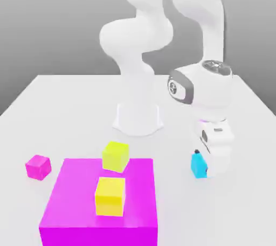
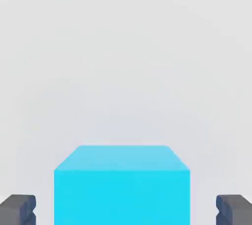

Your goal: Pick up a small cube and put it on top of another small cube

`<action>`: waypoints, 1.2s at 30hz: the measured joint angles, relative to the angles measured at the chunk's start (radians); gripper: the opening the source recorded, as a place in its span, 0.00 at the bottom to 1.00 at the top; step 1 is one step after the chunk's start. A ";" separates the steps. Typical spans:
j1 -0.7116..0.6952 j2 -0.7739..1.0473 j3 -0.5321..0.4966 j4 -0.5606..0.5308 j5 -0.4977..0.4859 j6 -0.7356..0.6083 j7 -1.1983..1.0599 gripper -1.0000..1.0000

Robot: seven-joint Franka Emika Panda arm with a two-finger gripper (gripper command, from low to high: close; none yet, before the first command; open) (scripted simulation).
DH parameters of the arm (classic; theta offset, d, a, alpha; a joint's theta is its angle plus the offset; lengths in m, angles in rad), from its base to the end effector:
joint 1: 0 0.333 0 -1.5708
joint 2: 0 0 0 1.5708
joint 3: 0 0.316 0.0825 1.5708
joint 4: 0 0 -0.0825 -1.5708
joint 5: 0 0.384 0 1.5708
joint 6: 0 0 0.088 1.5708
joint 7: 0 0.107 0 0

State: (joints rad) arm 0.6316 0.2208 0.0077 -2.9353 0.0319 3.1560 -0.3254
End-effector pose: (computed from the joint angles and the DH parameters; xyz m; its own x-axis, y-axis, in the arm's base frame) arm 0.2540 0.1856 0.1311 0.5957 0.8032 0.0003 0.8032 -0.5957 -0.0012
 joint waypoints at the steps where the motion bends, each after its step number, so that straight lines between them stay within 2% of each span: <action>1: 0.000 0.000 0.000 0.000 0.000 -0.001 0.000 0.00; 5: -0.001 0.003 0.000 0.001 -0.002 0.001 0.002 0.00; 14: -0.016 -0.293 -0.002 -0.048 -0.027 -0.246 0.004 0.00; 33: -0.345 -0.741 -0.409 0.103 -0.309 -0.826 -0.807 0.00; 34: -0.362 -0.758 -0.430 0.109 -0.324 -0.848 -0.847 0.00; 36: -0.368 -0.730 -0.459 0.101 -0.335 -0.812 -0.880 0.00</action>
State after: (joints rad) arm 0.2634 -0.5090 -0.4512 -2.8346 -0.3032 2.3442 -1.2049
